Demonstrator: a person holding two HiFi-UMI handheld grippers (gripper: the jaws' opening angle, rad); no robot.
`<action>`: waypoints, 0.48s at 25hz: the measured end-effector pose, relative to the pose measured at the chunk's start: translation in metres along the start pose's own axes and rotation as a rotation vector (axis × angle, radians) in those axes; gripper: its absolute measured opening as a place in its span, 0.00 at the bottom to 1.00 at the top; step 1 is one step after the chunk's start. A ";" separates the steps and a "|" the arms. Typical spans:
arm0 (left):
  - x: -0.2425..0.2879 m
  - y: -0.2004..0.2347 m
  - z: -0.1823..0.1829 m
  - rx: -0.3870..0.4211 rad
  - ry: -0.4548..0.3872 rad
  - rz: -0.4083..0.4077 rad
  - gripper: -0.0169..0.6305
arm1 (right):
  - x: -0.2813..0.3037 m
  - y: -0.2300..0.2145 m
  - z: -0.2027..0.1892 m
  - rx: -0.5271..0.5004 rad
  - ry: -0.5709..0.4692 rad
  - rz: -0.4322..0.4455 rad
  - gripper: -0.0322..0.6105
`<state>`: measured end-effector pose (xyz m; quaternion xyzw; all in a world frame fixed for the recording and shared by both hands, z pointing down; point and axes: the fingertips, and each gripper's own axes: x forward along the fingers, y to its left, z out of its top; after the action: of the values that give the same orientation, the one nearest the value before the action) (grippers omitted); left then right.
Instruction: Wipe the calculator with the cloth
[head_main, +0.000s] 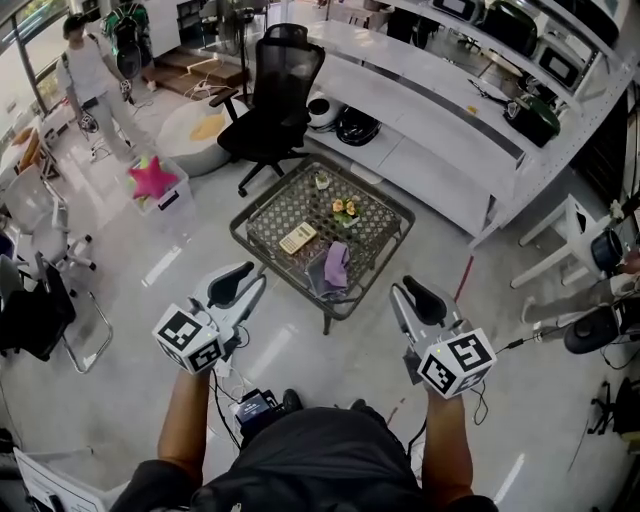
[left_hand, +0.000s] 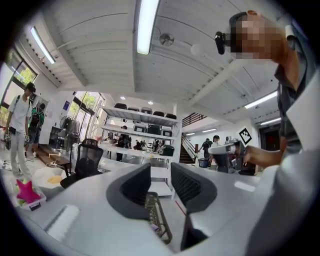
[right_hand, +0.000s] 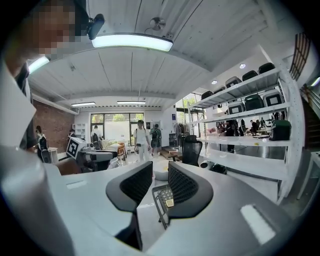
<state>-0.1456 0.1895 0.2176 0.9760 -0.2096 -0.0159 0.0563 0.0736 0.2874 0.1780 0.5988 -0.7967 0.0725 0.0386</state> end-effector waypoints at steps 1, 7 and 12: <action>-0.001 0.003 0.001 -0.001 -0.001 0.000 0.24 | 0.002 0.001 0.001 0.000 0.003 -0.001 0.19; 0.003 0.012 -0.005 -0.023 0.001 0.013 0.24 | 0.013 -0.004 -0.001 0.004 0.013 0.006 0.19; 0.017 0.009 -0.014 -0.028 0.033 0.027 0.24 | 0.021 -0.024 -0.010 0.022 0.027 0.026 0.19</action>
<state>-0.1335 0.1757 0.2322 0.9724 -0.2215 -0.0018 0.0737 0.0900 0.2627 0.1927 0.5878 -0.8029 0.0898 0.0418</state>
